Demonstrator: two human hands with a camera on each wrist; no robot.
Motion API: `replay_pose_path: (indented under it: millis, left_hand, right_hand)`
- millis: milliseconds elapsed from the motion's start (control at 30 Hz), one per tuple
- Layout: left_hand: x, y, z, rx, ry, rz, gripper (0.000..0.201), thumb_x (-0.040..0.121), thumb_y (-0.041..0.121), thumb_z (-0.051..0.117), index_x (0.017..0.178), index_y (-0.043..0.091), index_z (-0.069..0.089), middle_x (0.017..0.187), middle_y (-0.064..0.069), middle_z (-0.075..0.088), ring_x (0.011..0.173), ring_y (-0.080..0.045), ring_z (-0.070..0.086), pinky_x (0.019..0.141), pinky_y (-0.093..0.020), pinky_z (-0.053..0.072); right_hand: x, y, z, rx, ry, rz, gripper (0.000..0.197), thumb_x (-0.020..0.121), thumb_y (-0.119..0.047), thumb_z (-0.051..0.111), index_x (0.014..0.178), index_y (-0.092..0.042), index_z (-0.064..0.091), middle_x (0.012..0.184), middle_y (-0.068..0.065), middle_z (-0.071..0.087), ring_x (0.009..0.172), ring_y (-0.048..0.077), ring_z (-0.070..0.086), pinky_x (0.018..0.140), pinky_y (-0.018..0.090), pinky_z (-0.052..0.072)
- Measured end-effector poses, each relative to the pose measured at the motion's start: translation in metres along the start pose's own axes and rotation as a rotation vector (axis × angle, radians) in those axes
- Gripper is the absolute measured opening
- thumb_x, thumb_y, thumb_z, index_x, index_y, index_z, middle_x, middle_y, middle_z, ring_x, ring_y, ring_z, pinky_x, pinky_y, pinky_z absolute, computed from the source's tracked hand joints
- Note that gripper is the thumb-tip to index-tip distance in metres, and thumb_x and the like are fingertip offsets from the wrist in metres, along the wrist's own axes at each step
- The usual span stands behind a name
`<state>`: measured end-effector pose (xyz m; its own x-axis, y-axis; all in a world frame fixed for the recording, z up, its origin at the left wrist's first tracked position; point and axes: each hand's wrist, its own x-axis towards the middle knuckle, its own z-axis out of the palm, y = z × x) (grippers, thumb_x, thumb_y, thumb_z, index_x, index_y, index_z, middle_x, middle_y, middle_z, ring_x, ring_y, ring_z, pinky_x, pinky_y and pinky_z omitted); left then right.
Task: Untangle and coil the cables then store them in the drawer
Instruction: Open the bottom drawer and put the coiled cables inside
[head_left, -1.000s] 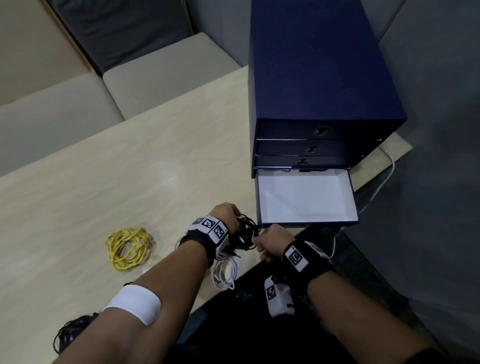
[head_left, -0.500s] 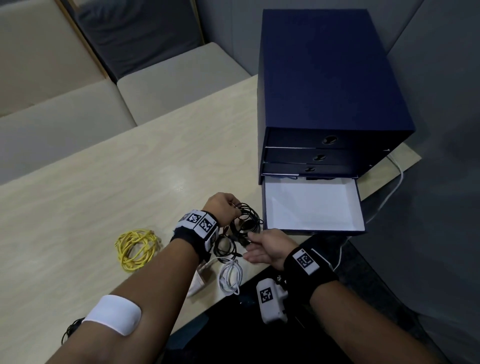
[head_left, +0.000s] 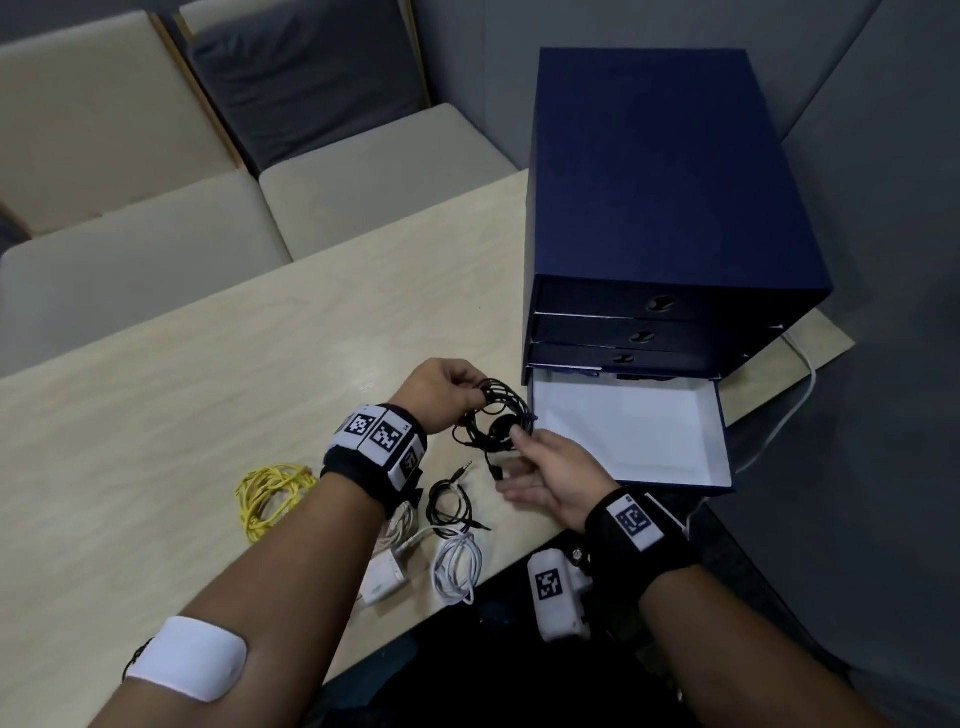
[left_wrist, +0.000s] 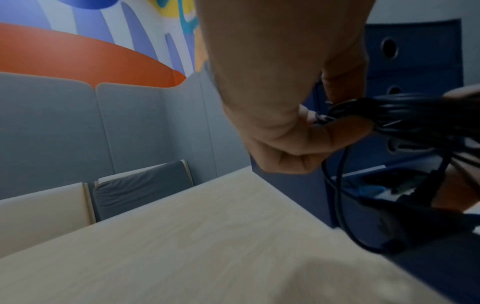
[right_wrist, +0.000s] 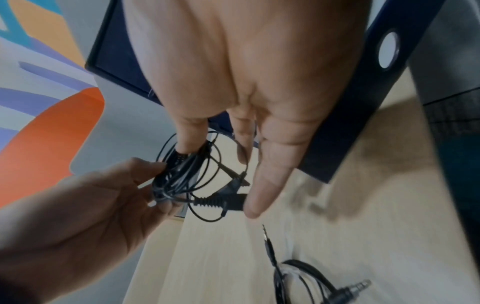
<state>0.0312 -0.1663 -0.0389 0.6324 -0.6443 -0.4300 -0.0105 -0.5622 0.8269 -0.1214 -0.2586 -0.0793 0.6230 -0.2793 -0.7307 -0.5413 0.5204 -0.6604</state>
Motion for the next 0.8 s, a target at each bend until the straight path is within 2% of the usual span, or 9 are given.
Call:
replay_pose_path:
  millis: [133,300,367,433,533,600,700,733,800]
  left_hand:
    - [-0.002,0.021,-0.004,-0.090,0.008,0.039,0.019,0.083,-0.005,0.063,0.079,0.013,0.066,0.060,0.003,0.056,0.054,-0.010,0.052,0.057,-0.024,0.050]
    - [0.003,0.037,0.013,-0.225,-0.038,0.051,0.021,0.085,-0.010,0.062,0.080,0.011,0.062,0.062,0.002,0.054,0.051,-0.007,0.054,0.054,-0.021,0.052]
    - [0.009,0.036,0.032,-0.253,-0.055,0.015,0.021,0.084,-0.011,0.062,0.081,0.010,0.060,0.055,0.005,0.055,0.046,-0.005,0.054,0.050,-0.020,0.051]
    - [0.019,0.029,0.059,-0.251,-0.054,-0.027,0.021,0.084,-0.009,0.065,0.079,0.011,0.060,0.051,0.007,0.057,0.044,-0.008,0.052,0.049,-0.023,0.049]
    - [0.035,0.019,0.097,-0.182,-0.016,-0.117,0.016,0.082,0.000,0.072,0.079,0.012,0.061,0.065,-0.006,0.061,0.045,-0.011,0.053,0.049,-0.024,0.048]
    - [0.042,0.017,0.113,-0.118,0.022,-0.159,0.012,0.082,0.007,0.074,0.087,0.008,0.063,0.069,-0.007,0.061,0.053,-0.014,0.059,0.051,-0.020,0.048]
    - [0.050,0.014,0.125,0.078,0.048,-0.175,0.030,0.085,0.017,0.072,0.113,0.008,0.064,0.101,-0.008,0.070,0.096,-0.024,0.065,0.084,-0.026,0.051]
    - [0.051,0.016,0.125,0.127,0.055,-0.174,0.034,0.085,0.017,0.070,0.118,0.010,0.063,0.109,-0.009,0.069,0.103,-0.026,0.064,0.090,-0.029,0.050]
    - [0.051,0.020,0.125,0.212,0.043,-0.172,0.038,0.086,0.016,0.065,0.123,0.012,0.059,0.117,-0.010,0.067,0.107,-0.027,0.062,0.090,-0.028,0.047]
  right_hand:
    - [-0.005,-0.020,-0.005,0.159,-0.050,-0.139,0.018,0.094,-0.023,0.061,0.110,-0.015,0.057,0.112,0.011,0.064,0.083,0.034,0.068,0.084,0.045,0.053]
    - [-0.012,-0.037,-0.030,0.137,-0.018,-0.273,0.012,0.095,-0.003,0.057,0.106,-0.007,0.062,0.099,0.015,0.070,0.077,0.027,0.067,0.070,0.032,0.059]
    - [-0.011,-0.037,-0.048,0.090,0.042,-0.255,0.011,0.095,-0.003,0.057,0.105,-0.004,0.063,0.097,0.015,0.072,0.077,0.026,0.070,0.071,0.033,0.059]
    - [-0.007,-0.035,-0.067,0.048,0.110,-0.183,0.009,0.096,-0.004,0.057,0.102,-0.002,0.063,0.093,0.018,0.072,0.074,0.032,0.068,0.069,0.035,0.059]
    - [0.010,-0.028,-0.092,-0.012,0.213,-0.056,0.008,0.096,-0.006,0.058,0.101,-0.002,0.063,0.096,0.022,0.070,0.081,0.039,0.067,0.058,0.034,0.059]
    - [0.024,-0.025,-0.105,-0.045,0.259,0.008,0.006,0.094,-0.007,0.061,0.098,-0.003,0.064,0.096,0.023,0.069,0.082,0.040,0.069,0.056,0.033,0.059]
    - [0.046,-0.025,-0.115,-0.099,0.280,0.052,0.007,0.094,-0.008,0.062,0.092,-0.003,0.065,0.089,0.023,0.064,0.074,0.037,0.068,0.053,0.032,0.056]
    - [0.052,-0.026,-0.115,-0.104,0.283,0.063,0.008,0.094,-0.008,0.061,0.091,-0.002,0.065,0.086,0.021,0.063,0.070,0.034,0.067,0.053,0.032,0.055]
    - [0.063,-0.031,-0.113,-0.102,0.267,0.086,0.011,0.096,-0.008,0.058,0.097,0.001,0.065,0.083,0.018,0.061,0.064,0.030,0.064,0.058,0.034,0.057]
